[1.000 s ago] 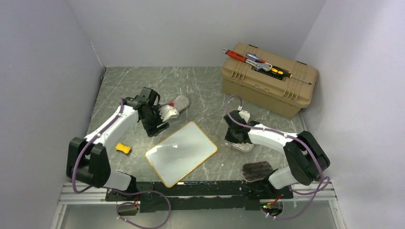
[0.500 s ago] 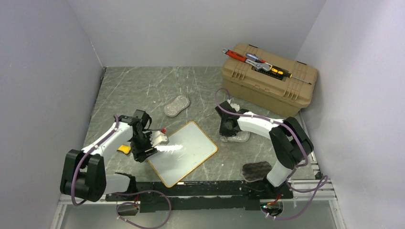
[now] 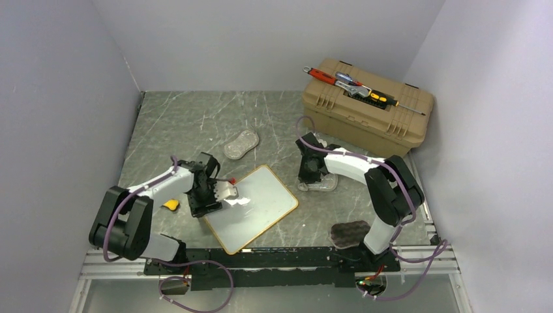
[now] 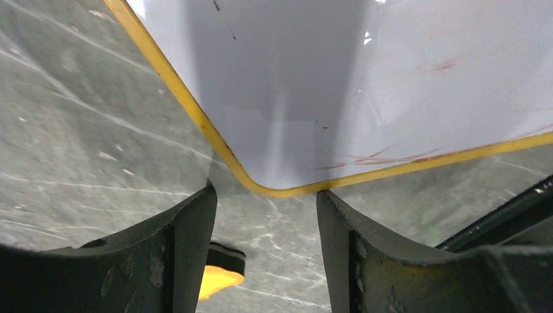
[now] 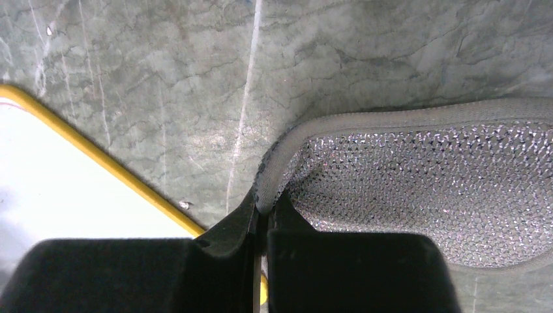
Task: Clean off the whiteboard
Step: Adjust the whiteboard at the center of the board, then erase the whiteboard at the center of the board.
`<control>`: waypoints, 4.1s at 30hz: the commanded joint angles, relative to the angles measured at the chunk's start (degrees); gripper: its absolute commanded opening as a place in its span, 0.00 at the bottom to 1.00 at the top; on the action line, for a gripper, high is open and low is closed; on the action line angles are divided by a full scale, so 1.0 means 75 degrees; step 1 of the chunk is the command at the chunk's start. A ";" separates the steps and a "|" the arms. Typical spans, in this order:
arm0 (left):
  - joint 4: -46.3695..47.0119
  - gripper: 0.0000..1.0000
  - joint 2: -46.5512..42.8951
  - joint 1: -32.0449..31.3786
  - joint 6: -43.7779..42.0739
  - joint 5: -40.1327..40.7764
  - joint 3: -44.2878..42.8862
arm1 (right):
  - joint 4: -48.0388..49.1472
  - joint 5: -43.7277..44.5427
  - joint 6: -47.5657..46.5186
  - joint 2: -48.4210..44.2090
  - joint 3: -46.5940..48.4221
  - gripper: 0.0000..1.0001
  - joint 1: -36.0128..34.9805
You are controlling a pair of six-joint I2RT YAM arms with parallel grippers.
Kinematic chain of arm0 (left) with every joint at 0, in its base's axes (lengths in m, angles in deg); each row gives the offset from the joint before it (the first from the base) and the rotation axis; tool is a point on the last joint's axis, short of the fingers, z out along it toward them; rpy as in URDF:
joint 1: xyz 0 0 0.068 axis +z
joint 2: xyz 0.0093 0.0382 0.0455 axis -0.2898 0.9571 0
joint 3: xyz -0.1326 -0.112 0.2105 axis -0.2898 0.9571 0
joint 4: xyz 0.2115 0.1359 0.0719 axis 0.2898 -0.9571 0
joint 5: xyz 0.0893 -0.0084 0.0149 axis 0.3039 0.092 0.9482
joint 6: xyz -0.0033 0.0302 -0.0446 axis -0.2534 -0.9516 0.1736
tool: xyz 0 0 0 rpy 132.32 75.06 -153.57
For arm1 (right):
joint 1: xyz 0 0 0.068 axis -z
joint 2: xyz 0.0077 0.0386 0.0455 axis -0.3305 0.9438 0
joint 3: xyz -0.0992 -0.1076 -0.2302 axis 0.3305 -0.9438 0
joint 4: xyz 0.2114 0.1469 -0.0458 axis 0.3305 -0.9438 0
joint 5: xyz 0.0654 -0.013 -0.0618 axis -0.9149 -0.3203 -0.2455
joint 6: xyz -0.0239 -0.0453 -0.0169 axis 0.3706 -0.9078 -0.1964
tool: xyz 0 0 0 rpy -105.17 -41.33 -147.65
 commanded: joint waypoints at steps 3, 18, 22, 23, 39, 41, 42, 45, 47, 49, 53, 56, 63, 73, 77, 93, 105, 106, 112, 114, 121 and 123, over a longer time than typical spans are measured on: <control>0.1602 0.63 0.1000 -0.0351 0.0655 0.0066 -0.0773 | 0.1150 -0.0452 0.0396 0.0476 -0.0701 0.00 0.0056; 0.1798 0.59 0.3335 -0.0739 0.1373 -0.0371 -0.3582 | 0.1125 -0.0425 0.2060 -0.2216 -0.3758 0.00 -0.1267; 0.1853 0.58 0.3716 -0.0961 0.1436 -0.0458 -0.3927 | 0.0664 -0.0267 0.2629 -0.2494 -0.3656 0.00 -0.2244; 0.1859 0.58 0.3806 -0.0997 0.1457 -0.0482 -0.4038 | 0.0444 -0.0183 0.2644 -0.2511 -0.3539 0.00 -0.2422; -0.0200 0.63 0.3434 -0.0191 0.1638 -0.1318 -0.6343 | -0.1848 0.0895 -0.0537 -0.2645 -0.0065 0.00 -0.0404; -0.0779 0.63 0.3065 0.0158 0.1712 -0.1643 -0.6407 | -0.1591 0.0727 -0.0827 -0.2100 0.0230 0.00 -0.0124; -0.1072 0.63 0.2865 0.0298 0.1733 -0.1802 -0.6321 | -0.1498 0.0715 -0.0927 -0.1782 0.0366 0.00 -0.0038; -0.1326 0.63 0.1927 0.0535 0.1449 -0.2292 -0.5081 | -0.1206 0.0867 -0.1151 -0.0980 0.0550 0.00 0.0083; -0.1007 0.63 0.1278 0.0528 0.1133 -0.2416 -0.3647 | -0.0878 0.0868 -0.1205 -0.0659 0.0475 0.00 0.0160; -0.0808 0.63 0.0799 0.0453 0.0844 -0.2486 -0.2663 | -0.0605 0.0814 -0.1214 -0.0472 0.0341 0.00 0.0237; -0.0308 0.60 0.0302 0.0035 0.0495 -0.2142 -0.1669 | -0.0302 0.0694 -0.1144 -0.0232 0.0221 0.00 0.0289; 0.0105 0.59 0.0275 -0.0478 0.0554 -0.1852 -0.1413 | -0.0173 0.0514 -0.1043 -0.0097 0.0138 0.00 0.0289; 0.1251 0.59 0.0984 -0.1400 0.0644 -0.0712 -0.0738 | 0.0139 0.0071 -0.0753 -0.0313 -0.0588 0.00 0.0260; 0.2542 0.58 0.2018 -0.1396 0.0990 0.0556 -0.0873 | 0.0286 -0.0393 -0.0030 -0.1014 -0.1730 0.00 -0.0744; 0.2538 0.58 0.2497 -0.1396 0.1038 0.0430 -0.1493 | 0.0357 -0.0430 0.0677 -0.1452 -0.2395 0.00 -0.1624; 0.1228 0.56 0.4739 -0.0953 0.1774 -0.0635 -0.5415 | -0.0586 0.0121 0.1794 -0.2837 -0.2843 0.00 -0.2585; -0.2238 0.94 0.2492 0.0390 0.2825 -0.2600 -0.7837 | -0.1407 -0.0777 0.0211 -0.3260 -0.0639 0.00 -0.0785; -0.2219 0.99 0.2342 0.0555 0.3132 -0.2916 -0.7982 | -0.1230 -0.0891 0.0134 -0.3213 -0.0617 0.00 -0.0698; -0.1926 1.00 0.2018 0.0737 0.3282 -0.2196 -0.7738 | -0.0074 -0.1588 0.0080 -0.2767 -0.0752 0.00 -0.0254; -0.2607 0.99 0.2109 0.0778 0.3346 -0.2706 -0.8406 | 0.0191 -0.1683 0.0071 -0.2613 -0.0772 0.00 -0.0158; -0.0802 0.99 0.1087 0.0924 0.3789 -0.2921 -0.6519 | 0.0875 -0.1877 0.0193 -0.2149 -0.0833 0.00 -0.0005; -0.1029 0.89 0.1460 0.0880 0.3796 -0.3239 -0.6074 | 0.1037 -0.1852 0.0222 -0.2014 -0.0794 0.00 -0.0004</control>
